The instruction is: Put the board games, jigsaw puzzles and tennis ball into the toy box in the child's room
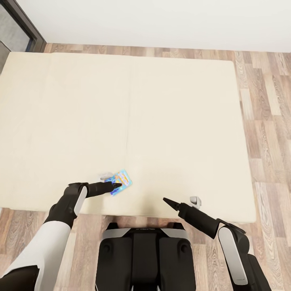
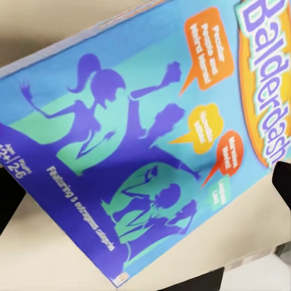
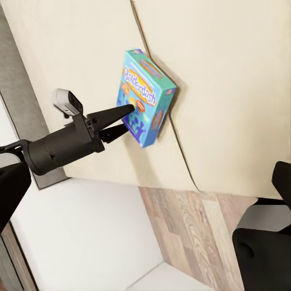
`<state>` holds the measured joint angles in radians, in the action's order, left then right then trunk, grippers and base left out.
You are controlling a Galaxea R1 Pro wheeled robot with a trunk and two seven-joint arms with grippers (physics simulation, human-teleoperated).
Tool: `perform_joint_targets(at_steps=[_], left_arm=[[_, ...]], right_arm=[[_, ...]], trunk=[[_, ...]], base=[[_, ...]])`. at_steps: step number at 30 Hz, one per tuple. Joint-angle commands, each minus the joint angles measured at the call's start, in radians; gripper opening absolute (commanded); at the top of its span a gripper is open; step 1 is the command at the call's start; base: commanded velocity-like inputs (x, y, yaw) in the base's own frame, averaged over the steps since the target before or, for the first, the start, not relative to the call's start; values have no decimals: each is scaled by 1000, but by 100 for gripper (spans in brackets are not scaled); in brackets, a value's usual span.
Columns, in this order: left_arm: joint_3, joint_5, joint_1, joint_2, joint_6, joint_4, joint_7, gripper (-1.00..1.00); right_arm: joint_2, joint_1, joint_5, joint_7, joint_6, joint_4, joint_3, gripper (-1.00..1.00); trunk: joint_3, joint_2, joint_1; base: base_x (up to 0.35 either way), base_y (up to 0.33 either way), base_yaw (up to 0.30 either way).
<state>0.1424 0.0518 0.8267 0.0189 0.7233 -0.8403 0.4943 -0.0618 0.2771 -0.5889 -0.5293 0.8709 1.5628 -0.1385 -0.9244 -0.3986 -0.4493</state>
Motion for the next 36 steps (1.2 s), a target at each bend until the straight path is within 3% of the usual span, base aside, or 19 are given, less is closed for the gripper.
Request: perform_joint_targets(at_steps=[1, 36], left_arm=[[2, 10, 0, 0, 10, 0, 1, 100], [1, 13, 0, 0, 10, 0, 4, 100]], right_arm=[[-1, 1, 1, -4, 7, 0, -3, 100], [-1, 1, 0, -5, 7, 0, -3, 100]], trunk=[[-1, -1, -1], [-1, -1, -1]], base=[[0, -127, 0], [0, -150, 0]])
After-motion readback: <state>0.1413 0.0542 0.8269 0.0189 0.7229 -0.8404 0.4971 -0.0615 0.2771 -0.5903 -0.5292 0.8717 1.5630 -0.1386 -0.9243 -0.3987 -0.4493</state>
